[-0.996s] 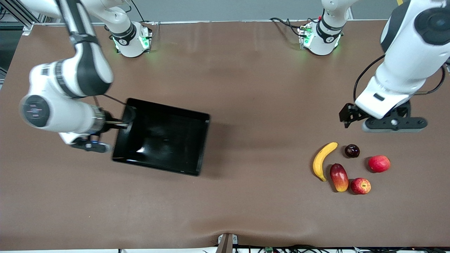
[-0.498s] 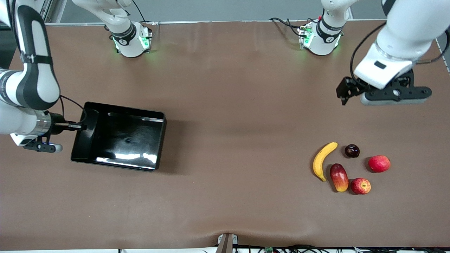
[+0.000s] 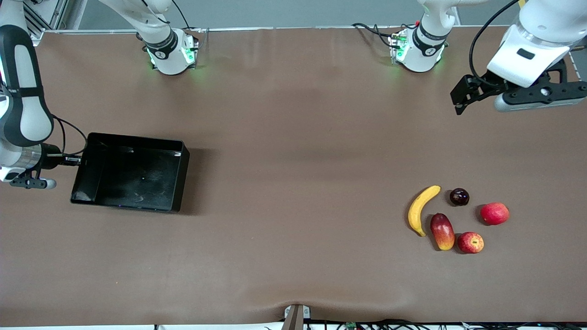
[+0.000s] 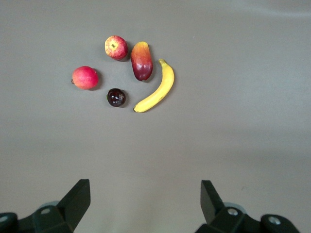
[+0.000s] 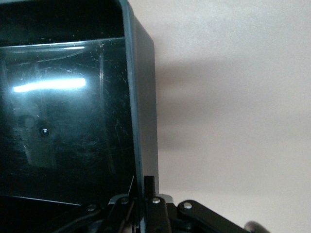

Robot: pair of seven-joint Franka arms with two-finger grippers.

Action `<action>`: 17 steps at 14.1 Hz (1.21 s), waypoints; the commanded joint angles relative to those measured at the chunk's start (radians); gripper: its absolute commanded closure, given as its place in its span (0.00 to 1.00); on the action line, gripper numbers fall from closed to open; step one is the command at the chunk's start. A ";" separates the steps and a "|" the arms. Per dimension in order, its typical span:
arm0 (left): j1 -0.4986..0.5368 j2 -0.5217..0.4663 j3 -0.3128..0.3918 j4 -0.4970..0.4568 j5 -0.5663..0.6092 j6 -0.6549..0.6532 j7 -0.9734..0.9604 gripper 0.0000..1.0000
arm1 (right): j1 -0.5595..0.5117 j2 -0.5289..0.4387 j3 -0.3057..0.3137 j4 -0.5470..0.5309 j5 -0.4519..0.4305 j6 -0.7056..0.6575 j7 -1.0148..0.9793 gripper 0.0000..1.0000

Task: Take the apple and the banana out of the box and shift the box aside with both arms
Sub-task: 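Release the tray with the right gripper and pull back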

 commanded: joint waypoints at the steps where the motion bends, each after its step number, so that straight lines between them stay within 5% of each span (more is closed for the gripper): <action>1: -0.031 -0.029 0.082 -0.022 -0.056 -0.010 0.047 0.00 | -0.037 -0.004 0.025 -0.047 0.016 0.042 -0.039 1.00; 7: -0.099 -0.095 0.263 -0.080 -0.111 -0.038 0.208 0.00 | -0.057 0.024 0.025 -0.090 0.039 0.098 -0.063 1.00; 9: -0.094 -0.094 0.263 -0.085 -0.111 -0.038 0.206 0.00 | -0.050 0.029 0.025 -0.080 0.039 0.085 -0.060 0.01; 17: -0.090 -0.069 0.263 -0.079 -0.084 -0.027 0.211 0.00 | 0.037 0.056 0.031 0.202 0.039 -0.097 -0.065 0.00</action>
